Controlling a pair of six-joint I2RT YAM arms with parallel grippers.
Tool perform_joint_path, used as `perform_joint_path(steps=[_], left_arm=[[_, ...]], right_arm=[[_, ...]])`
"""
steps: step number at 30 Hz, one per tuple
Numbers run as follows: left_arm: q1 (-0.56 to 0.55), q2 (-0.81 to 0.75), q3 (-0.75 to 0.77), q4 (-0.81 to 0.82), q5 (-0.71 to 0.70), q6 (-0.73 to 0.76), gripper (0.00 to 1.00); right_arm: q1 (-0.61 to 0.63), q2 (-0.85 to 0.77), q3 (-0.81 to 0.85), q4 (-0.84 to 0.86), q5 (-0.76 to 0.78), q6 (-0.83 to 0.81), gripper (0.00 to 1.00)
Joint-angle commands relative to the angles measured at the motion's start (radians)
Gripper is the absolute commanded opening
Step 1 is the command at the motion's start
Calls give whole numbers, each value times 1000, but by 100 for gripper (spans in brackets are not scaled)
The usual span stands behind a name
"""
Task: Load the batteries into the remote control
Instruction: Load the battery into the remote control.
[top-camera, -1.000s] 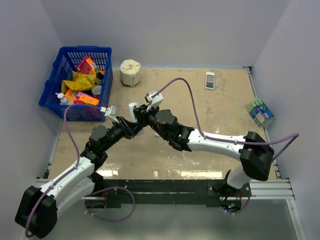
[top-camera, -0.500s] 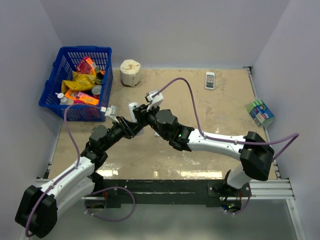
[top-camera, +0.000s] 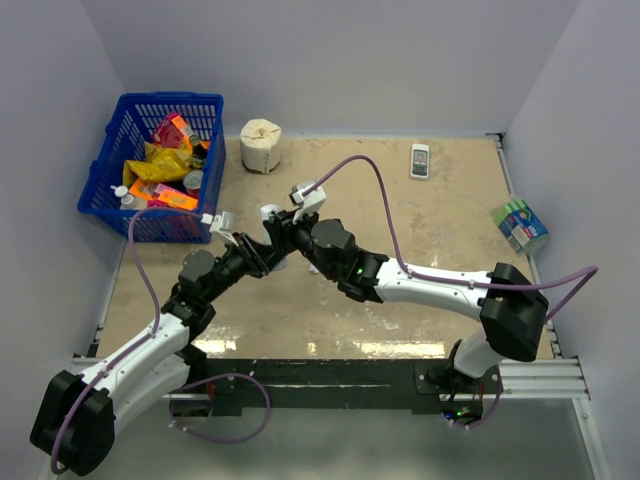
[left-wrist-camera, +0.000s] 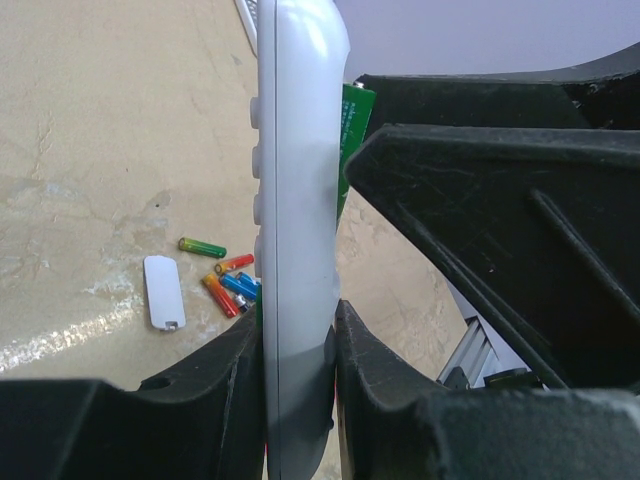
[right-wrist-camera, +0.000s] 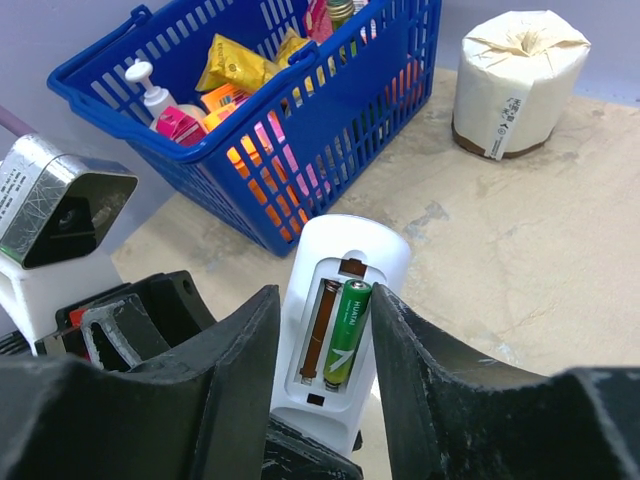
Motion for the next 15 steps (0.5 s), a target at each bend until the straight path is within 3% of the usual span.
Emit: perform_joint_path(steps=[1,15], left_arm=[[-6,-14,11,126,29,-2,0],[-6,-3,7,135,42,-3,0]], right_arm=[[-10,-34,11,-2,65,-38,46],[-10,-54,50,-16,13,-65,58]])
